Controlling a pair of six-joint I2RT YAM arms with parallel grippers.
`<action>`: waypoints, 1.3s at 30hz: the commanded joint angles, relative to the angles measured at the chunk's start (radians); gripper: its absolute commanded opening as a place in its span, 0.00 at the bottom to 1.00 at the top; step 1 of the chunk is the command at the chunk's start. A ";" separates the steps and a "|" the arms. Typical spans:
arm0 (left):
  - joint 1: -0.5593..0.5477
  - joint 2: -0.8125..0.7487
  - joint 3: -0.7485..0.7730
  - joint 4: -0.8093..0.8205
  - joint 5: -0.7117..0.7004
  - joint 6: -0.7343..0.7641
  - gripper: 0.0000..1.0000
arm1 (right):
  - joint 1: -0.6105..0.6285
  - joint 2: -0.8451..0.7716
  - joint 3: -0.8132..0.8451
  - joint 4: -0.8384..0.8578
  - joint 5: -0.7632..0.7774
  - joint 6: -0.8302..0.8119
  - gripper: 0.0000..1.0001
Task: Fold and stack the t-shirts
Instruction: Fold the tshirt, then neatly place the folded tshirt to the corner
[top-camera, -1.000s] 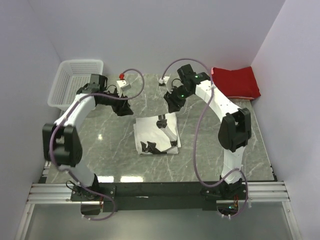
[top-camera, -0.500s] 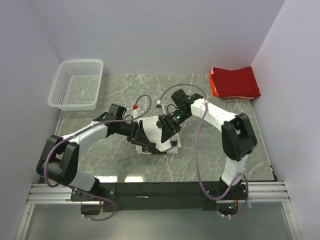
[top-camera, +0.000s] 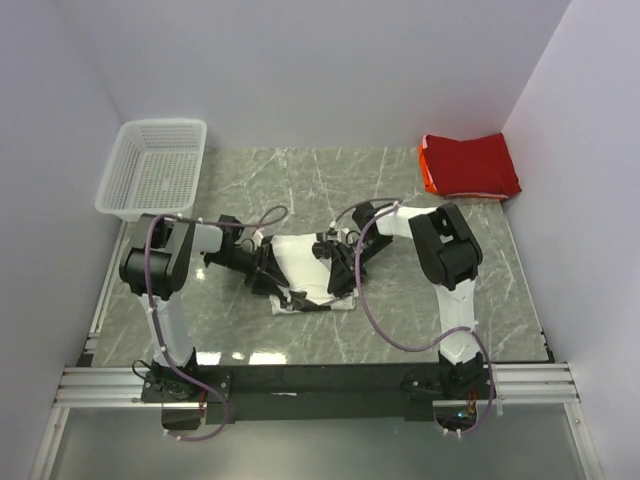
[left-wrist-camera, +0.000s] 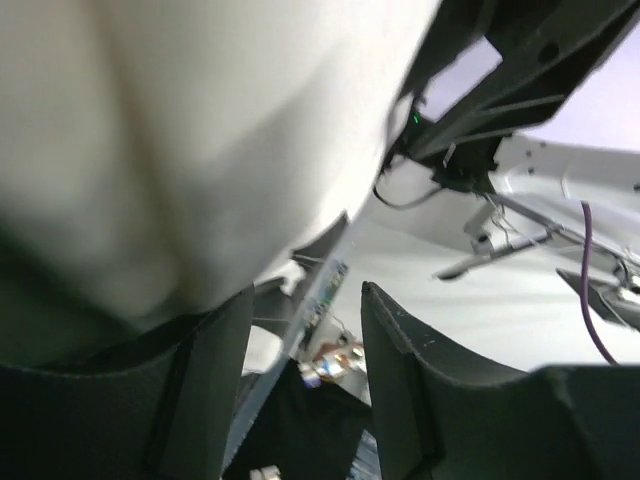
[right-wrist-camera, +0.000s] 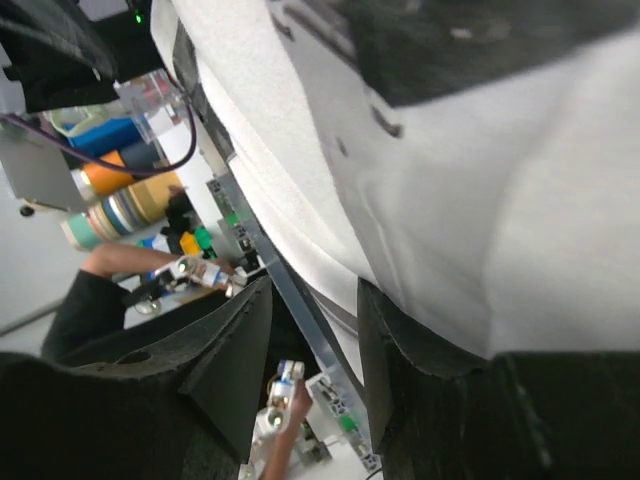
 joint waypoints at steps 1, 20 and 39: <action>0.041 0.064 0.076 -0.034 -0.247 0.137 0.55 | -0.056 0.019 0.038 0.078 0.167 0.026 0.48; -0.541 -0.619 -0.137 0.427 -0.943 0.749 0.73 | -0.294 -0.558 -0.337 0.436 0.321 0.412 0.59; -0.829 -0.274 -0.106 0.693 -1.073 0.927 0.30 | -0.332 -0.503 -0.481 0.558 0.344 0.678 0.83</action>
